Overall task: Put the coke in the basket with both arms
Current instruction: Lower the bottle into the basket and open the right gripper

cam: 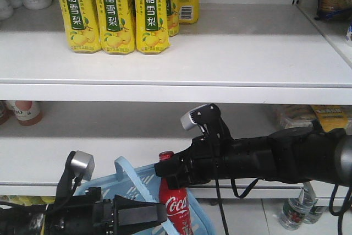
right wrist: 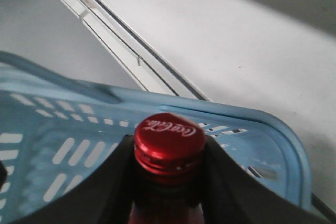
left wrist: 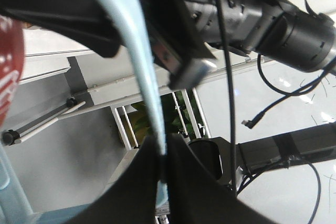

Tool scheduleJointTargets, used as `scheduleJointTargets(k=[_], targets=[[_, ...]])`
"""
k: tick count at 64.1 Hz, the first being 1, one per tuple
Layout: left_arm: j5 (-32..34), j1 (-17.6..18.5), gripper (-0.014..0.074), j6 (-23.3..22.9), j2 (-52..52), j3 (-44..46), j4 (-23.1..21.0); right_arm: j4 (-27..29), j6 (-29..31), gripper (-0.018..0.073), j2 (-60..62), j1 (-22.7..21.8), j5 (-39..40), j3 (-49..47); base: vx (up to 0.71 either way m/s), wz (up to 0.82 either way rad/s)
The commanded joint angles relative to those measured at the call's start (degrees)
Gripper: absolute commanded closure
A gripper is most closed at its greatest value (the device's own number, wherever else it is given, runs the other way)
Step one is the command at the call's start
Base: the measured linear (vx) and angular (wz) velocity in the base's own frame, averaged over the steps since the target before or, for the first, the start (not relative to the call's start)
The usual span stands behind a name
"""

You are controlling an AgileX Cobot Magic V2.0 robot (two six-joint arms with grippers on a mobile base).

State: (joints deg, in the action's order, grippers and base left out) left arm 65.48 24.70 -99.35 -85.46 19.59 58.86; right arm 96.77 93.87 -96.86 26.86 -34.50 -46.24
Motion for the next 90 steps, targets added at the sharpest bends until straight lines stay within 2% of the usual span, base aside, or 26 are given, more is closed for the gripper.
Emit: scheduleJointTargets(k=[1, 25, 55, 73, 90], targets=[[13.3, 0.4, 0.0603, 0.6, 1.9, 0.9, -3.2, 5.6, -0.6, 0.048, 2.0, -0.5, -2.7, -1.9, 0.0, 0.0], [13.3, 0.4, 0.0603, 0.6, 1.9, 0.9, -3.2, 5.6, -0.6, 0.0358, 2.0, -0.5, -2.7, -1.9, 0.0, 0.0], [13.3, 0.4, 0.0603, 0.6, 1.9, 0.9, -3.2, 5.6, -0.6, 0.0329, 2.0, -0.5, -2.7, -1.9, 0.0, 0.0], [13.3, 0.4, 0.0603, 0.6, 1.9, 0.9, -3.2, 5.6, -0.6, 0.0278, 2.0, -0.5, -2.5, -1.9, 0.0, 0.0], [13.3, 0.4, 0.0603, 0.6, 1.9, 0.9, -3.2, 5.6, -0.6, 0.0278, 2.0, -0.5, -2.5, -1.9, 0.0, 0.0]])
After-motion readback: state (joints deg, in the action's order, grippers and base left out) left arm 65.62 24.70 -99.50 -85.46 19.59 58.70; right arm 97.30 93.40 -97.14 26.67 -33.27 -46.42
